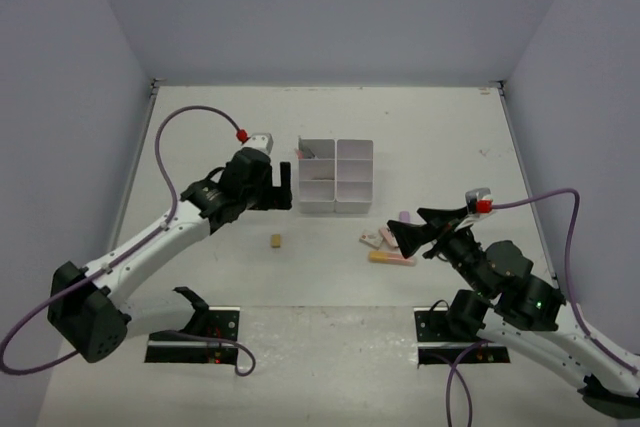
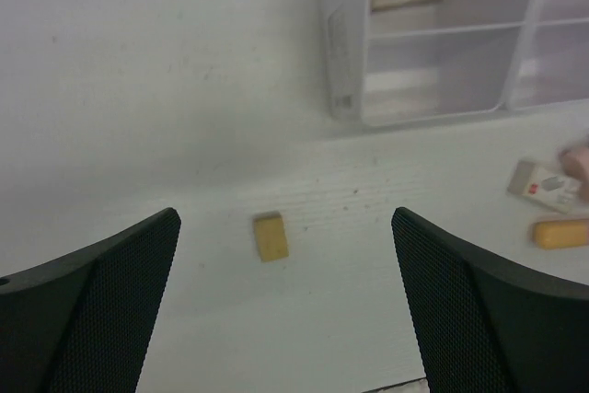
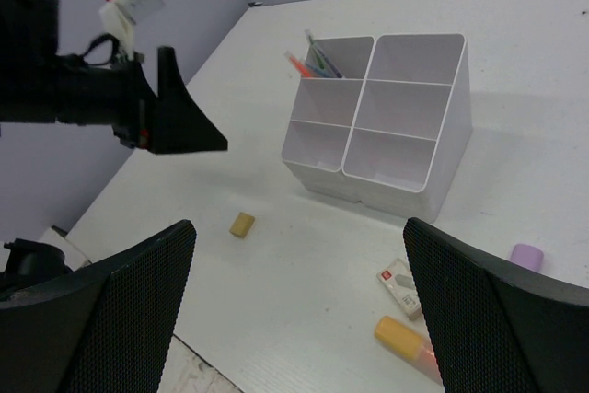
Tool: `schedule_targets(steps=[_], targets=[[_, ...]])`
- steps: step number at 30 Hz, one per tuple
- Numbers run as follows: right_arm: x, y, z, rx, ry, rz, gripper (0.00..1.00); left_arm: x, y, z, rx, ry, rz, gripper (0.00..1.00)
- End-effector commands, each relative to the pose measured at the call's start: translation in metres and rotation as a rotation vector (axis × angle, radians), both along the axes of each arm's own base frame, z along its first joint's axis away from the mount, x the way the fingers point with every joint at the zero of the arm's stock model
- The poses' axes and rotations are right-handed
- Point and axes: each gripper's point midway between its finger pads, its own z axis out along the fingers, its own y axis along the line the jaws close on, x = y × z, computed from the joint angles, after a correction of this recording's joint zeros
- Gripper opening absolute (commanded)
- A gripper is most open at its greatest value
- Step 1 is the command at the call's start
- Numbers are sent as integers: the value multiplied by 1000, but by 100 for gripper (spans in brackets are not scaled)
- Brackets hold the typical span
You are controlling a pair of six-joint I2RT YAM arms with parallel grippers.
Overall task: Sort the stationery into containers
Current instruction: Pick up the stationery from the center of the board.
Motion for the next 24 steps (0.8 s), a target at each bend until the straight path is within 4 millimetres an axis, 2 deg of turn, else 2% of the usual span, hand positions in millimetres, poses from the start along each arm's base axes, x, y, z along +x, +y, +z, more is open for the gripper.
schedule_targets(steps=[1, 3, 5, 11, 15, 18, 24], targets=[[1, -1, 3, 25, -23, -11, 99, -33, 34, -60, 122, 258, 213, 100], [0, 0, 3, 27, -25, -7, 99, -38, 40, -75, 167, 297, 222, 100], [1, -2, 4, 27, -25, -15, 99, -42, 35, -86, 145, 315, 201, 98], [1, 0, 2, 21, -21, -14, 99, -52, 26, -105, 88, 331, 167, 94], [1, 0, 0, 15, -18, -14, 99, -58, 30, -118, 113, 349, 189, 89], [1, 0, 0, 16, -19, -15, 99, -58, 29, -122, 135, 342, 199, 84], [2, 0, -1, 10, -15, -18, 99, -51, 9, -114, 126, 309, 172, 80]])
